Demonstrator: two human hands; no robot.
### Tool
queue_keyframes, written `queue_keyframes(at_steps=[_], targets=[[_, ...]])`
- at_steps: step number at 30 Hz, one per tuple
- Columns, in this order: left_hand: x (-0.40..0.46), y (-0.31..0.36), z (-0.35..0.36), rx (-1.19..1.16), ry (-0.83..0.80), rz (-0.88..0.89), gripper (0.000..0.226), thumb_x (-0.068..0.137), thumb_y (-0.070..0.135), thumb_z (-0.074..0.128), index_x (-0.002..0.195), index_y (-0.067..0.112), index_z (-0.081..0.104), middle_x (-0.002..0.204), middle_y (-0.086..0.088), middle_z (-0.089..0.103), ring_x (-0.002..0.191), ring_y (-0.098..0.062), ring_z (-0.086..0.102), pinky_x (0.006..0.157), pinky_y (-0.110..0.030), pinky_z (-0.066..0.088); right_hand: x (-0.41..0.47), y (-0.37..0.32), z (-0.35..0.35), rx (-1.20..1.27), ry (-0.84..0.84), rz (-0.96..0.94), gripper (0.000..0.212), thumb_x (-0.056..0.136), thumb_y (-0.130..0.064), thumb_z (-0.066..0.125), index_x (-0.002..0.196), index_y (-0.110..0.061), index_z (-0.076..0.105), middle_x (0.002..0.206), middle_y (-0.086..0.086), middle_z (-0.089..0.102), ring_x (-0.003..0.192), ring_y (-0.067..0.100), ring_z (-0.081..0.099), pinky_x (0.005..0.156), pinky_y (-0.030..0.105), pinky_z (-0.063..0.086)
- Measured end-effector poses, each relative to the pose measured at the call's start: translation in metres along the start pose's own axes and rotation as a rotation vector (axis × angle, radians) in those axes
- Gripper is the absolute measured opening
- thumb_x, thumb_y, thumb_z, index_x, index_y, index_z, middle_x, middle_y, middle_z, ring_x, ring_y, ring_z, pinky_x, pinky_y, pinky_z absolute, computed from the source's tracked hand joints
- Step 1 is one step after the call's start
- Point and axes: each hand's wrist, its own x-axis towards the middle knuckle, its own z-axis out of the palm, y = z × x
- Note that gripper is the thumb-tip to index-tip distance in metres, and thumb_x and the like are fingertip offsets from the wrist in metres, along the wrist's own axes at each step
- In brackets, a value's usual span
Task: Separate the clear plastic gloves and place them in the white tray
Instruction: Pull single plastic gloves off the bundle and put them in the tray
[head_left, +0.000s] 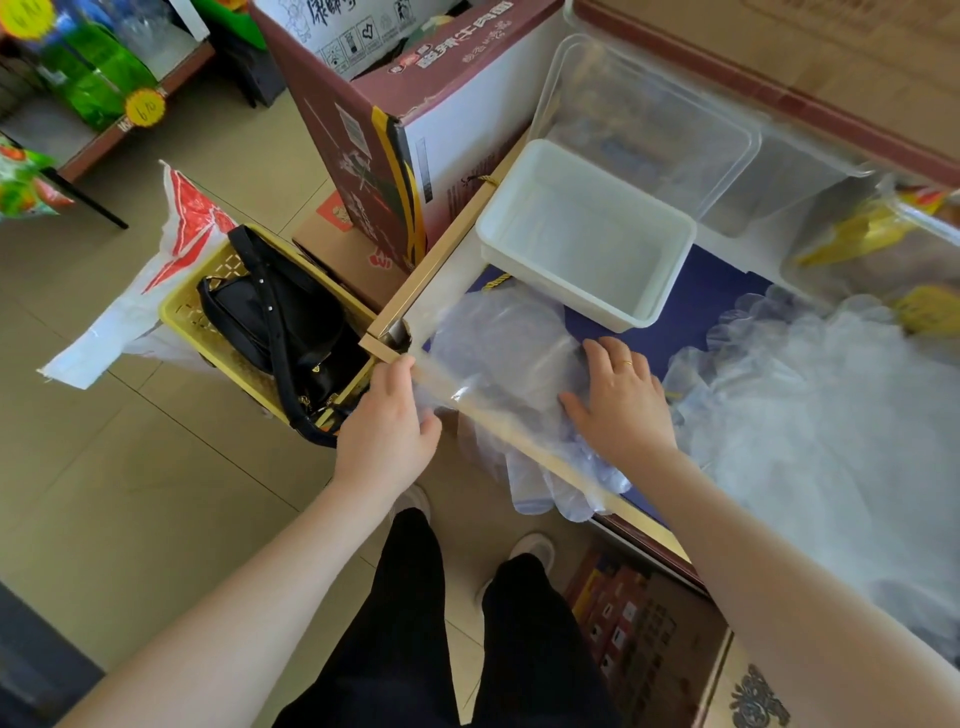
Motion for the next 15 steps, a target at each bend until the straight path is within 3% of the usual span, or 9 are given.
queue_keyframes(at_steps=[2, 5, 9, 12, 13, 15], targets=[[0.006, -0.003, -0.002, 0.004, -0.039, -0.011, 0.057, 0.087, 0.027, 0.059, 0.136, 0.012, 0.035, 0.128, -0.009, 0.046, 0.094, -0.021, 0.061, 0.065, -0.023, 0.051, 0.0, -0.005, -0.002, 0.007, 0.006, -0.036, 0.053, 0.091, -0.037, 0.052, 0.137, -0.016, 0.035, 0.139, 0.006, 0.038, 0.124, 0.028, 0.04, 0.098, 0.042, 0.04], [0.006, -0.003, -0.005, 0.058, -0.103, -0.029, 0.067, 0.081, 0.041, 0.059, 0.138, 0.016, 0.034, 0.13, -0.008, 0.044, 0.112, -0.025, 0.049, 0.087, -0.038, 0.049, -0.004, 0.004, -0.006, 0.052, 0.029, -0.042, 0.044, 0.092, -0.032, 0.051, 0.132, -0.015, 0.044, 0.133, 0.007, 0.043, 0.119, 0.029, 0.043, 0.094, 0.04, 0.04], [-0.003, 0.01, -0.012, 0.167, 0.029, 0.064, 0.071, 0.073, 0.052, 0.047, 0.129, 0.009, 0.048, 0.127, -0.017, 0.045, 0.113, -0.037, 0.045, 0.088, -0.048, 0.042, -0.03, 0.055, -0.012, 0.176, 0.207, 0.198, 0.047, 0.091, -0.026, 0.053, 0.134, -0.009, 0.043, 0.141, 0.011, 0.042, 0.128, 0.032, 0.036, 0.101, 0.041, 0.03], [-0.003, 0.029, -0.007, 0.13, 0.021, 0.231, 0.061, 0.074, 0.048, 0.045, 0.118, 0.008, 0.056, 0.133, -0.018, 0.043, 0.118, -0.038, 0.043, 0.092, -0.052, 0.041, -0.058, 0.104, -0.008, 0.114, 0.09, 0.445, 0.075, 0.088, -0.041, 0.057, 0.144, -0.005, 0.022, 0.153, 0.014, 0.022, 0.139, 0.032, 0.02, 0.11, 0.041, 0.018], [-0.001, 0.038, -0.003, 0.092, -0.012, 0.285, 0.055, 0.076, 0.044, 0.047, 0.116, 0.008, 0.058, 0.135, -0.017, 0.043, 0.119, -0.037, 0.043, 0.093, -0.05, 0.041, -0.066, 0.116, -0.006, 0.101, 0.052, 0.495, 0.079, 0.086, -0.045, 0.058, 0.144, -0.004, 0.022, 0.152, 0.014, 0.022, 0.138, 0.033, 0.021, 0.11, 0.042, 0.019], [0.002, 0.06, 0.006, 0.02, -0.068, 0.394, 0.044, 0.078, 0.035, 0.051, 0.11, 0.007, 0.062, 0.133, -0.017, 0.047, 0.118, -0.036, 0.047, 0.092, -0.048, 0.042, -0.077, 0.133, 0.0, 0.098, 0.069, 0.47, 0.064, 0.086, -0.041, 0.06, 0.135, -0.005, 0.038, 0.143, 0.016, 0.037, 0.127, 0.038, 0.034, 0.099, 0.044, 0.031]])
